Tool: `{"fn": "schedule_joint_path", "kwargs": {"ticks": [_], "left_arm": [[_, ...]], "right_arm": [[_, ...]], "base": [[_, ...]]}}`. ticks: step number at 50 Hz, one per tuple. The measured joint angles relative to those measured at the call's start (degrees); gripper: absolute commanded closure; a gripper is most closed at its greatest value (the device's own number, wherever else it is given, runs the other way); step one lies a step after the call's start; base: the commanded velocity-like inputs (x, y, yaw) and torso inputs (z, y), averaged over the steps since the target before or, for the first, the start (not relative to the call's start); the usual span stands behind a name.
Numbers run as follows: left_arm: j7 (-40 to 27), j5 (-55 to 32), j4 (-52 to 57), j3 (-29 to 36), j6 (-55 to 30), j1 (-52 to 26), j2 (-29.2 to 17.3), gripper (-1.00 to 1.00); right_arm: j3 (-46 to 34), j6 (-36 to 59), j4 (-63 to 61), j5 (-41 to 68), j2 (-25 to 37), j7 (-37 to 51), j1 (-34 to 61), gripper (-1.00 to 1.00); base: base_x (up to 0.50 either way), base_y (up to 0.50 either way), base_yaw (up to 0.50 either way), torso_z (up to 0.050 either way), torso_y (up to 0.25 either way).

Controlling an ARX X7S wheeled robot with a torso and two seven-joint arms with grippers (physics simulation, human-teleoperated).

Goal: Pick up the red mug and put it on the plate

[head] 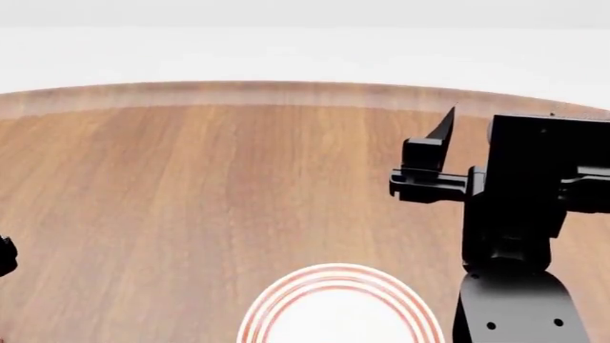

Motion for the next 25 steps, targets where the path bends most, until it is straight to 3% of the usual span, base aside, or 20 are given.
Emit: {"fn": "schedule_joint_path", "kwargs": {"ticks": [25], "left_arm": [[-0.35,-6.43,-13.93,-2.2,8.11,3.32,0.09,-1.0]], "right_arm": [[-0.69,-0.91,0.86,0.78,0.12,0.12,-0.49,-1.0]], "base": [[0.0,0.0,0.0,0.0,0.0]]}}
